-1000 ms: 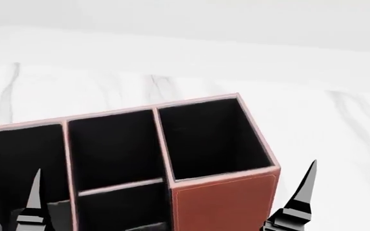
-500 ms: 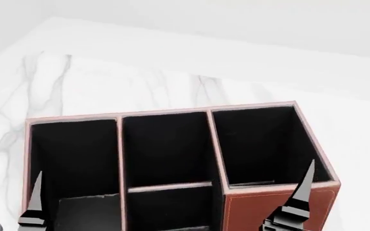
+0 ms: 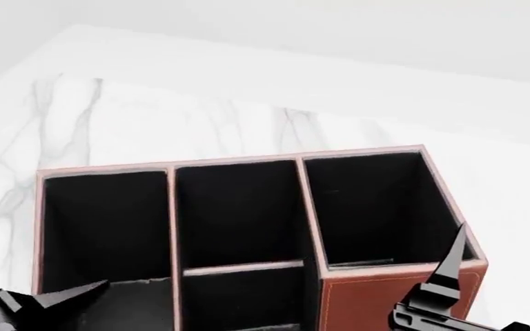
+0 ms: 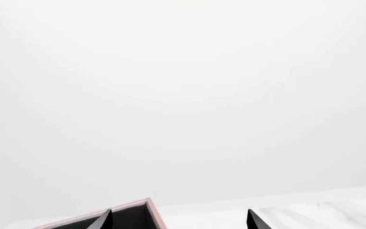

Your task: Pick up the book and place it in the front compartment of the caddy.

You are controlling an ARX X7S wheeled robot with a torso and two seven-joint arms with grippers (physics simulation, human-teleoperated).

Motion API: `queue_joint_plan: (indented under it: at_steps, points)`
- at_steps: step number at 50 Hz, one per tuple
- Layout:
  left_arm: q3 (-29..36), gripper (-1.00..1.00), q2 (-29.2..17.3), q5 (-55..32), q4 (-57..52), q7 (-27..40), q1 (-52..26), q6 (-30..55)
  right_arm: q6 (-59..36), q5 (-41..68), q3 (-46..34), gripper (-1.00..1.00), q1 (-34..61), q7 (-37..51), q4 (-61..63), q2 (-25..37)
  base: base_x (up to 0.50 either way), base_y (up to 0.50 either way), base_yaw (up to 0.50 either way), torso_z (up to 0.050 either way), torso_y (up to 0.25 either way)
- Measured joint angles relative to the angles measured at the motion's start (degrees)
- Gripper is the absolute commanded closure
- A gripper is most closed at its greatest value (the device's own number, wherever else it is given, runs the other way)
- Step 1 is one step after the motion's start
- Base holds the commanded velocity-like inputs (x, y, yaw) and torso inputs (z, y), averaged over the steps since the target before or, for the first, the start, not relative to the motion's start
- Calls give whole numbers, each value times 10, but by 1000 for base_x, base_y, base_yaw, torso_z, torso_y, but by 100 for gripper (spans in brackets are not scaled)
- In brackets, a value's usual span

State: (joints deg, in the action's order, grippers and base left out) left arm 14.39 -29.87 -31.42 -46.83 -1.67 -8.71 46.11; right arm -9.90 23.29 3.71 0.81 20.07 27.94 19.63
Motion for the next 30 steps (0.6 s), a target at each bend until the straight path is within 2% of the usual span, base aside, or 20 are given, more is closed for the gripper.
queue_joint_plan:
  at_steps: [11, 21, 30]
  points:
    - [27, -100, -26, -104, -40, -44, -59, 135, 2, -2, 0, -100, 0, 1, -1, 4, 0, 0, 0, 0, 0]
    - [27, -100, -20, -218, -65, -40, -116, 269, 7, -6, -1, -100, -1, 1, -1, 8, 0, 0, 0, 0, 0]
    - [54, -100, -27, -272, -81, -44, -146, 329, 15, -13, -5, -100, -3, -1, -3, 10, 0, 0, 0, 0, 0]
